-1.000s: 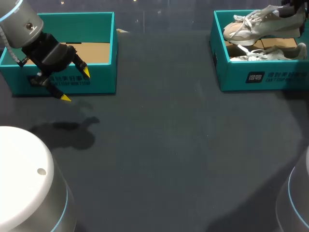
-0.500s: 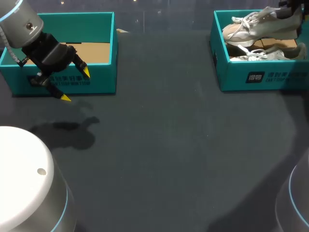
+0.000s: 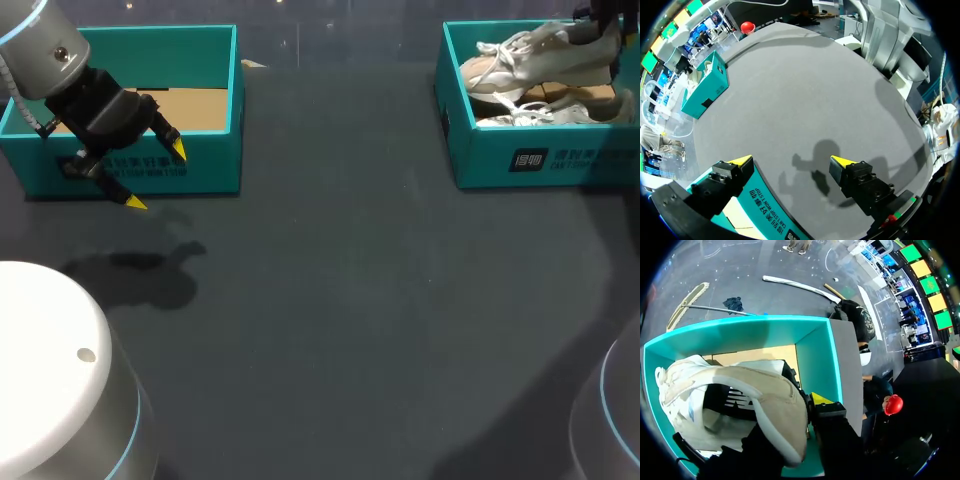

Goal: Take the shoe out of the shoebox, open the shoe tongue, remove and reinsert the insole, then place the shoe into the shoebox

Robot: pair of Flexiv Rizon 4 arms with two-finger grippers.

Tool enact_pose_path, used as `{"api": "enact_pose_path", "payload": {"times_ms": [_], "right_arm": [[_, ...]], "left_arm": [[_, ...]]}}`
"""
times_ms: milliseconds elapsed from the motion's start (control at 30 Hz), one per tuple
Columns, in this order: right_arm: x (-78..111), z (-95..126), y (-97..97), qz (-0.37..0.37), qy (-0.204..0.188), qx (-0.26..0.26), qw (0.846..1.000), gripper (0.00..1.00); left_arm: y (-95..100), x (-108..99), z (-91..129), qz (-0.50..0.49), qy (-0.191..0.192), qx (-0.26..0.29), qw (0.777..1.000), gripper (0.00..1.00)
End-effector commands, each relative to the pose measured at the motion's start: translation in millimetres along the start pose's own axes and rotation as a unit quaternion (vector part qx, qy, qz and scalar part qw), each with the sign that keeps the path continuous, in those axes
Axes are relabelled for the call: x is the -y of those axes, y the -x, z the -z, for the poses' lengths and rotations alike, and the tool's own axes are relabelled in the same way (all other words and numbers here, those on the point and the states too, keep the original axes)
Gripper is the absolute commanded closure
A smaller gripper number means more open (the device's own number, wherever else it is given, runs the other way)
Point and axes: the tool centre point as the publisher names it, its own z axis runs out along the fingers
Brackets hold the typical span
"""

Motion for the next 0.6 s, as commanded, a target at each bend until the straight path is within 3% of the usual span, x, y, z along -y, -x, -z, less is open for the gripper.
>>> {"api": "enact_pose_path", "payload": {"times_ms": [33, 600], "right_arm": [[3.0, -5, -1.2, 0.001, -0.001, -0.004, 1.000, 1.00], [3.9, -28, -6.4, 0.012, -0.018, -0.019, 1.000, 1.00]], "left_arm": [[-0.9, 0, 1, 0.000, 0.001, 0.000, 1.000, 0.00], [-0.9, 0, 1, 0.000, 0.001, 0.000, 1.000, 0.00]]}}
